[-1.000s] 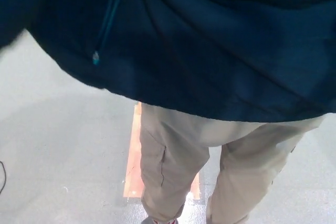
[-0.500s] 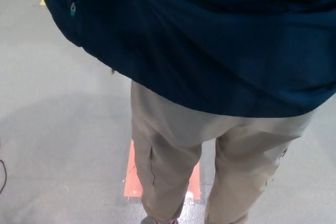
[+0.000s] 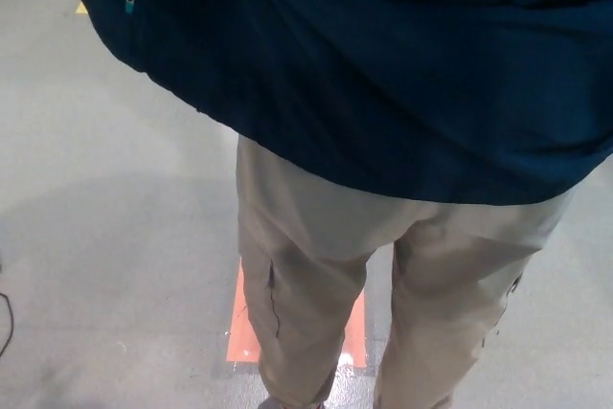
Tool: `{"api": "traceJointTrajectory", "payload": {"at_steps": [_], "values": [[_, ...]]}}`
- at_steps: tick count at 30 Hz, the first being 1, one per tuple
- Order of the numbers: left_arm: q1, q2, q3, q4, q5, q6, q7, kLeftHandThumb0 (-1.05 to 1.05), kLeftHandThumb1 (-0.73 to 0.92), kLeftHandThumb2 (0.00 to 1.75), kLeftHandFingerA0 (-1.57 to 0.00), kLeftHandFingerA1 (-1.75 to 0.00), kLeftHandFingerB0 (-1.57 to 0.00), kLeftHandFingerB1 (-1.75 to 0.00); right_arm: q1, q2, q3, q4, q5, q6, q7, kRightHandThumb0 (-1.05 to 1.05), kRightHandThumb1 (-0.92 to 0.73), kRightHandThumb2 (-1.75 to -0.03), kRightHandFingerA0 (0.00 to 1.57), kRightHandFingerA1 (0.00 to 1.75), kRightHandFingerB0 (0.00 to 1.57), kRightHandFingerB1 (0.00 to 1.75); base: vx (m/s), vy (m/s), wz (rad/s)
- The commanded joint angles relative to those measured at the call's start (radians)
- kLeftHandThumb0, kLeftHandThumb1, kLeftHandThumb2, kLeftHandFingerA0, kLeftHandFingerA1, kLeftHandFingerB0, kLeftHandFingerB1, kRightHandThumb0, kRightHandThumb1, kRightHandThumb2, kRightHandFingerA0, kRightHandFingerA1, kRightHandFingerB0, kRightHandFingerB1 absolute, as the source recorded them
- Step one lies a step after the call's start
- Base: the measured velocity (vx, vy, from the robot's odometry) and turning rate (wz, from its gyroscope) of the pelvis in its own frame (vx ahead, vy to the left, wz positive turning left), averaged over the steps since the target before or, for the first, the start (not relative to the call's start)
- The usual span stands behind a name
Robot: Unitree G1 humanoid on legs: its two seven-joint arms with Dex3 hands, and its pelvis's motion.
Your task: A person hands a coat to the robot and the robot grabs it with both hands and holds it while the person wears the coat.
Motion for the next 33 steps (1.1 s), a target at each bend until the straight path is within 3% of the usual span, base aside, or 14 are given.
{"api": "traceJointTrajectory", "payload": {"at_steps": [1, 3, 4, 8, 11, 13, 14, 17, 18, 23, 24, 29, 30, 33], "values": [[0.017, 0.037, 0.031, -0.046, -0.047, -0.059, 0.046, -1.05, 0.77, 1.04, 0.00, 0.00, 0.00, -0.03, 0.005, -0.049, -0.074, -0.060, 0.102, -0.134, 0.005, -1.05, -0.78, -1.06, 0.00, 0.07, 0.00, 0.01, 0.00, 0.000, 0.00], [0.040, 0.071, 0.034, -0.072, -0.043, -0.087, 0.084, -0.93, 0.70, 0.98, 0.00, 0.00, 0.00, -0.13, 0.034, -0.079, -0.115, -0.089, 0.143, -0.202, 0.043, -1.03, -0.78, -1.05, 0.00, 0.06, 0.00, 0.00, 0.00, 0.000, 0.00], [0.055, 0.093, 0.041, -0.091, -0.049, -0.111, 0.092, -1.05, 0.82, 1.16, 0.00, -0.12, 0.00, -0.05, 0.049, -0.097, -0.118, -0.108, 0.142, -0.228, 0.047, -1.04, -0.81, -1.09, 0.00, 0.05, 0.00, 0.00, 0.00, 0.000, 0.00], [0.164, 0.170, 0.085, -0.229, -0.079, -0.147, 0.092, -1.05, 0.83, 1.15, 0.00, -0.07, 0.00, 0.00, 0.196, -0.169, -0.169, -0.256, 0.180, -0.336, -0.007, -1.01, -0.82, -1.14, 0.00, 0.02, 0.00, 0.00, 0.00, 0.000, 0.00], [0.306, 0.202, 0.153, -0.413, -0.138, -0.147, 0.038, -1.04, 0.83, 1.12, 0.00, -0.06, 0.00, 0.00, 0.316, -0.176, -0.260, -0.356, 0.320, -0.441, 0.105, -0.97, -0.77, -1.05, 0.00, 0.05, 0.00, 0.00, 0.00, 0.000, 0.00], [0.466, 0.229, 0.235, -0.617, -0.198, -0.118, -0.013, -1.02, 0.82, 1.11, 0.00, -0.03, 0.00, 0.00, 0.448, -0.202, -0.304, -0.503, 0.346, -0.416, 0.097, -0.99, -0.80, -1.09, 0.00, 0.02, 0.00, 0.00, 0.00, 0.000, 0.00], [0.541, 0.237, 0.274, -0.715, -0.211, -0.078, -0.029, -1.02, 0.82, 1.11, 0.00, 0.00, 0.00, 0.00, 0.496, -0.206, -0.323, -0.560, 0.351, -0.408, 0.085, -0.88, -0.73, -1.09, 0.00, 0.13, 0.00, 0.10, 0.00, 0.000, 0.00], [0.833, 0.263, 0.444, -1.019, -0.278, -0.065, -0.055, -0.96, 0.80, 1.07, 0.00, 0.00, 0.00, -0.02, 0.724, -0.213, -0.443, -0.833, 0.397, -0.338, 0.064, -0.94, -0.78, -1.13, 0.00, 0.22, 0.00, 0.10, 0.00, 0.000, 0.00], [0.932, 0.249, 0.505, -1.127, -0.280, -0.036, -0.073, -0.95, 0.80, 1.06, 0.00, 0.00, 0.00, -0.01, 0.805, -0.210, -0.487, -0.923, 0.406, -0.334, 0.061, -0.83, -0.74, -1.12, 0.00, 0.26, 0.00, 0.17, 0.00, 0.000, 0.00], [1.184, 0.144, 0.647, -1.418, -0.281, 0.034, -0.117, -0.91, 0.78, 1.05, 0.00, -0.02, 0.00, -0.04, 1.067, -0.179, -0.593, -1.132, 0.450, -0.447, 0.070, -0.92, -0.77, -1.08, 0.00, 0.08, 0.00, 0.06, 0.00, 0.000, 0.00], [1.255, 0.098, 0.677, -1.503, -0.275, 0.059, -0.125, -0.95, 0.78, 1.06, 0.00, 0.00, 0.00, -0.03, 1.144, -0.149, -0.618, -1.203, 0.441, -0.453, 0.060, -0.78, -0.71, -1.10, 0.00, 0.20, 0.00, 0.18, 0.00, 0.000, 0.00], [1.596, -0.082, 0.706, -1.820, -0.182, 0.081, -0.115, -0.91, 0.78, 1.02, 0.00, 0.00, 0.00, -0.01, 1.437, 0.024, -0.640, -1.519, 0.433, -0.445, 0.015, -0.83, -0.65, -1.01, 0.07, 0.16, 0.07, 0.15, 0.00, 0.000, 0.00], [1.642, -0.101, 0.697, -1.845, -0.157, 0.063, -0.091, -0.87, 0.76, 1.00, 0.00, -0.01, 0.00, -0.02, 1.474, 0.041, -0.622, -1.548, 0.468, -0.464, 0.015, -0.80, -0.61, -0.97, 0.06, 0.30, 0.05, 0.15, 0.00, 0.000, 0.00], [1.810, -0.194, 0.628, -1.958, -0.105, 0.053, -0.045, -0.90, 0.77, 1.01, 0.00, -0.01, 0.00, 0.00, 1.596, 0.116, -0.592, -1.628, 0.474, -0.560, -0.041, -0.72, -0.52, -0.94, 0.00, 0.33, 0.00, 0.21, 0.00, 0.000, 0.00]]}}
